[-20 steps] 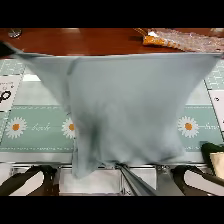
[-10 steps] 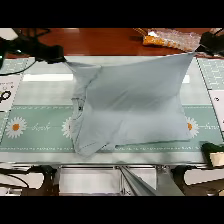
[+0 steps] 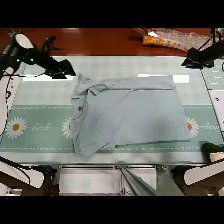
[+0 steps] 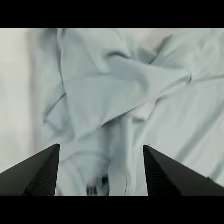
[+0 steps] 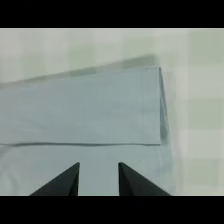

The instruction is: Fold the shirts.

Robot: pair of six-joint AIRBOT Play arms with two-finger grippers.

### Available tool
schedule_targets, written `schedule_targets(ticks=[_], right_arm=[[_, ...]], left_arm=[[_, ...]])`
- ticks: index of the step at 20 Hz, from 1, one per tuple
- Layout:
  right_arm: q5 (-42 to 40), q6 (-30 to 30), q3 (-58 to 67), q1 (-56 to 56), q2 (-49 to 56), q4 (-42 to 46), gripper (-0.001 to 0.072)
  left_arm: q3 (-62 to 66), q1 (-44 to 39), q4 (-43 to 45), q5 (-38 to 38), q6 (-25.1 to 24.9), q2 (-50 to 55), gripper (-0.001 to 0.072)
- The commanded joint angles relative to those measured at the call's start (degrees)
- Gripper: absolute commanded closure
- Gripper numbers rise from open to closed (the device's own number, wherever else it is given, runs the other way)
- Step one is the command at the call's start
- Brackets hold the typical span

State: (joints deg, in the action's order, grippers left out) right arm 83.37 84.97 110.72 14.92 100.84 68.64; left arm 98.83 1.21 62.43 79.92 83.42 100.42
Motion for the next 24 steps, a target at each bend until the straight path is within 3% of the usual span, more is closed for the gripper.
schedule_targets(ticks=[1,4,6,7,10,14,19,24], right_arm=[[12.4,-4.1,4.5,1.1,-4.1,5.0,0.037],[18.3,-3.6,3.8,4.9,-10.6,11.8,0.034],[18.4,-3.5,-0.6,9.1,-14.7,9.6,0.0305],[17.9,-3.7,-4.3,11.3,-16.7,7.7,0.0268],[14.0,-4.3,-18.1,16.0,-21.2,1.9,0.0267],[5.9,-7.2,-33.5,16.6,-25.1,0.7,0.0267],[2.2,-8.5,-36.8,16.7,-25.2,0.7,0.0267],[1.7,-8.9,-36.8,16.7,-25.2,0.8,0.0267]], left_arm=[[3.3,5.5,0.3,18.8,1.5,-1.5,0.0111],[-1.1,9.4,0.3,23.9,4.1,-8.6,0.0112],[-11.2,9.8,0.8,20.1,1.7,-17.1,0.0112],[-18.3,9.7,1.0,16.7,2.3,-21.7,0.0112],[-44.3,7.8,-0.2,8.2,2.2,-34.3,0.0112],[-65.3,7.5,-1.2,7.0,0.1,-42.6,0.0112],[-70.6,5.8,-5.7,6.1,0.4,-45.0,0.0112],[-70.6,-6.0,-7.8,-2.4,3.8,-41.2,0.0112]])
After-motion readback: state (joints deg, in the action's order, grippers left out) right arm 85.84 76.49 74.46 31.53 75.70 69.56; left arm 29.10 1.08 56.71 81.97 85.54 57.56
